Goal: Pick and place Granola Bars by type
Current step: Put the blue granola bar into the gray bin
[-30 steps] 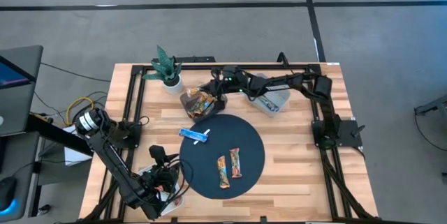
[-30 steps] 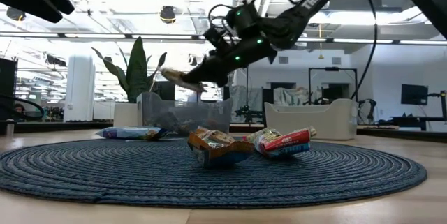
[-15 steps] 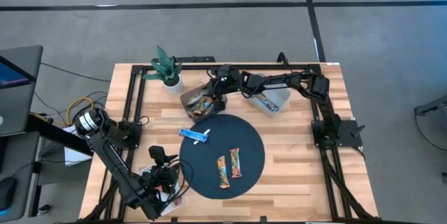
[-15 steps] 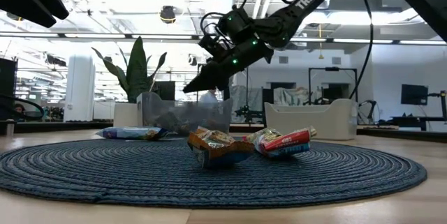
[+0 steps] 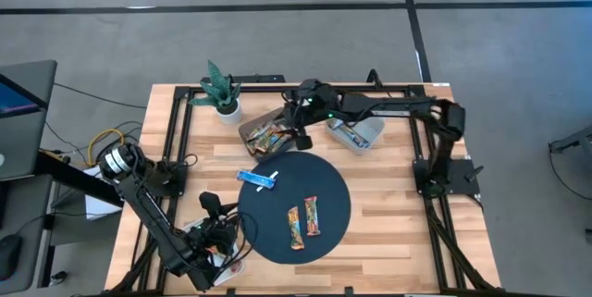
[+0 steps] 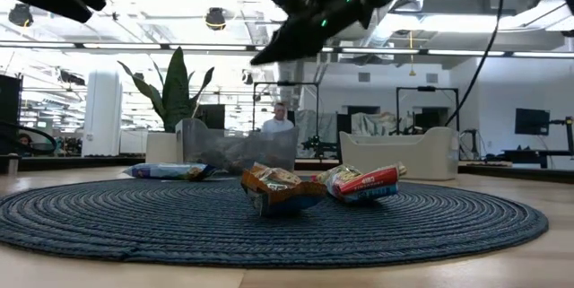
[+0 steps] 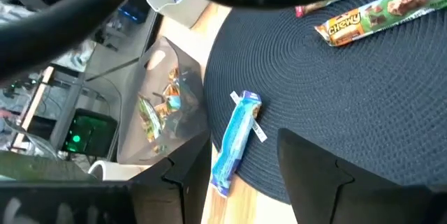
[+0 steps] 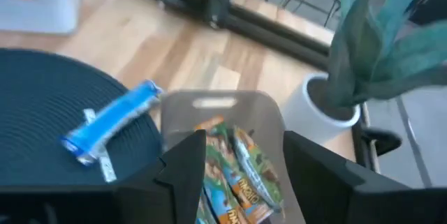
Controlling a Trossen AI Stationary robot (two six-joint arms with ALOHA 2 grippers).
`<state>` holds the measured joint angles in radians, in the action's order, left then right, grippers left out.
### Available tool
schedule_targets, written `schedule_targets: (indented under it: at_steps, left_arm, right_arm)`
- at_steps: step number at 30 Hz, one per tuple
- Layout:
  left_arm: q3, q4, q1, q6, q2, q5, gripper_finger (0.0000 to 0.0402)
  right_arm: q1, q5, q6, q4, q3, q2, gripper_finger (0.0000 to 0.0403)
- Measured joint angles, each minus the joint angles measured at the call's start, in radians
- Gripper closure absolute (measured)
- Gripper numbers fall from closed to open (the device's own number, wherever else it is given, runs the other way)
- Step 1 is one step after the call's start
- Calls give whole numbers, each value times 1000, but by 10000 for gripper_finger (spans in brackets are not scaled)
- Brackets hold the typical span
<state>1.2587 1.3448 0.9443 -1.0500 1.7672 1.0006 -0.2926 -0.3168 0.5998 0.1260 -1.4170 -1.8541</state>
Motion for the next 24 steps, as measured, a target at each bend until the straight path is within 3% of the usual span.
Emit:
schedule_targets:
  at_steps: [9, 13, 24]
  left_arm:
    - [0, 0, -18, 20, 0, 43, 245]
    - [0, 1, -50, 104, 0, 29, 245]
    - [0, 55, -187, 292, 0, 28, 245]
  right_arm:
    - [46, -27, -32, 251, 1, 193, 242]
    - [68, -27, -64, 271, 67, 300, 251]
    - [105, -23, -225, -18, 520, 677, 270]
